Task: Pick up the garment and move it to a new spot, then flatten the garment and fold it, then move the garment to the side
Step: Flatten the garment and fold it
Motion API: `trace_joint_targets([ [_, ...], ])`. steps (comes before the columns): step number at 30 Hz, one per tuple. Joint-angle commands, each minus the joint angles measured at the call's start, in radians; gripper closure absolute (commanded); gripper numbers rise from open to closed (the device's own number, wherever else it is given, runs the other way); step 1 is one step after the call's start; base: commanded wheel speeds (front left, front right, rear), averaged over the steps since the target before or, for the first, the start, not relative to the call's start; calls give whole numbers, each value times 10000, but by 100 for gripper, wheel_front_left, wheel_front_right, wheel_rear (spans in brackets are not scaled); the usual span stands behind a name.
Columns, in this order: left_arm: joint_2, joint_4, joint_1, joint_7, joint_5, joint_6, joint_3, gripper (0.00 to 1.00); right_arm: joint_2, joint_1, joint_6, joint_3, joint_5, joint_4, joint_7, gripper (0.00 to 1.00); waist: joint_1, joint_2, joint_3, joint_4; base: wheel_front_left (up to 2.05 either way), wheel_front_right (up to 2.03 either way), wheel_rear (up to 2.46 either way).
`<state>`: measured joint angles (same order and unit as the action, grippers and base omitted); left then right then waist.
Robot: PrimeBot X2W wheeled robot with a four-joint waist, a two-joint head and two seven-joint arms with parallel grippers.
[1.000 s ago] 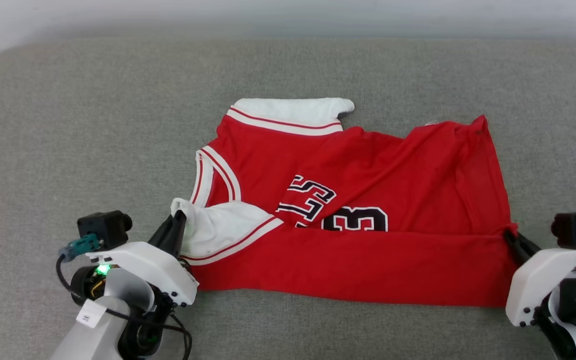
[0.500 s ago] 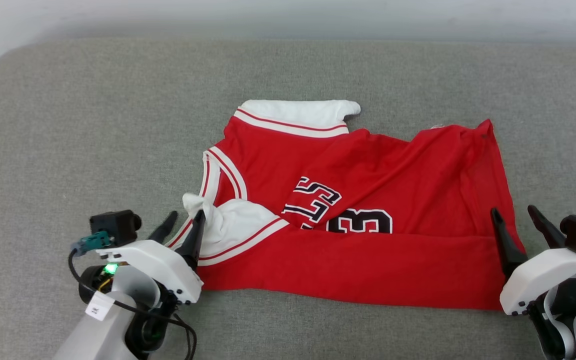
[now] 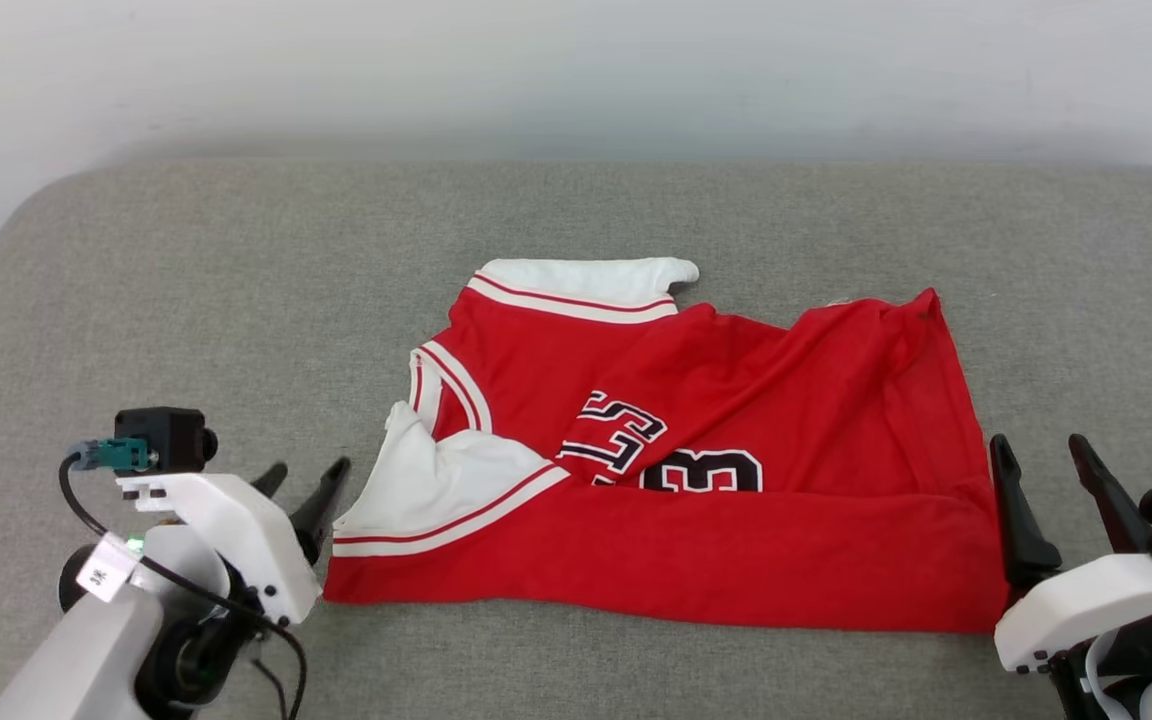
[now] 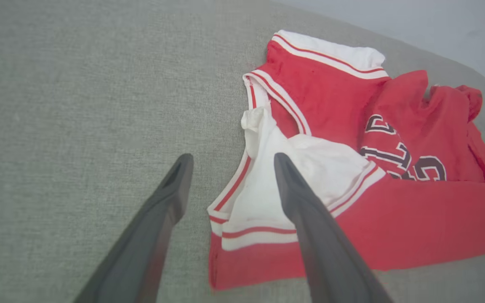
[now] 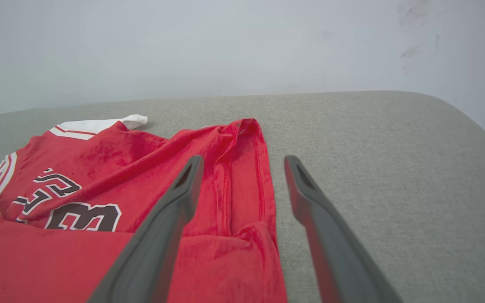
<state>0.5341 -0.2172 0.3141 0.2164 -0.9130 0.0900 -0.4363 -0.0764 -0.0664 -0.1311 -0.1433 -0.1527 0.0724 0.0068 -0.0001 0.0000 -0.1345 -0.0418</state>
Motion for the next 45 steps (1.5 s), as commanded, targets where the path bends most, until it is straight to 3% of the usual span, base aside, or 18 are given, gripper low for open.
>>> trace_joint_targets([
  [1,55,94,-133,218,-110,57,-15,0,58,125,8,-12,-5,-71,28,0,1,0,45,57,0,0,0],
  [6,713,652,-483,2365,-985,326,-155,0,186,310,8,-50,-25,-381,180,0,1,0,-22,318,0,0,0],
  [10,991,795,-647,3227,-1329,702,-182,0,238,299,8,-20,-100,-498,262,0,1,0,-289,539,0,0,0],
  [14,933,555,-658,3544,-1453,956,-236,0,262,142,8,24,-207,-522,267,0,1,0,-622,689,0,0,0],
  [19,552,81,-700,4148,-1729,860,-618,0,269,35,8,-1,-316,-390,369,0,1,0,-877,820,0,0,0],
  [20,472,-8,-733,4279,-1801,809,-707,17,270,24,8,-14,-349,-362,401,0,1,0,-903,829,0,0,0],
  [22,316,-168,-715,4309,-1879,649,-774,94,270,6,8,-65,-424,-285,556,0,1,0,-926,843,0,0,0],
  [23,261,-238,-700,4321,-1918,576,-806,100,269,3,8,-98,-462,-269,651,0,1,0,-928,843,0,0,0],
  [26,225,-229,-596,4121,-1874,456,-781,100,148,63,8,-197,-705,-168,1188,0,1,0,-899,801,0,0,0],
  [31,492,207,-464,3516,-1564,387,-507,100,-231,283,8,-449,-1043,-105,3042,0,1,0,-800,665,0,0,0],
  [36,796,1228,-601,3044,-1220,726,-275,100,-637,585,8,-343,-1260,-569,5248,0,1,0,-776,516,0,0,0],
  [45,969,2593,-588,2763,-706,1050,-327,100,-1023,250,8,335,-1762,-1104,7095,0,1,0,-1237,245,0,0,0],
])
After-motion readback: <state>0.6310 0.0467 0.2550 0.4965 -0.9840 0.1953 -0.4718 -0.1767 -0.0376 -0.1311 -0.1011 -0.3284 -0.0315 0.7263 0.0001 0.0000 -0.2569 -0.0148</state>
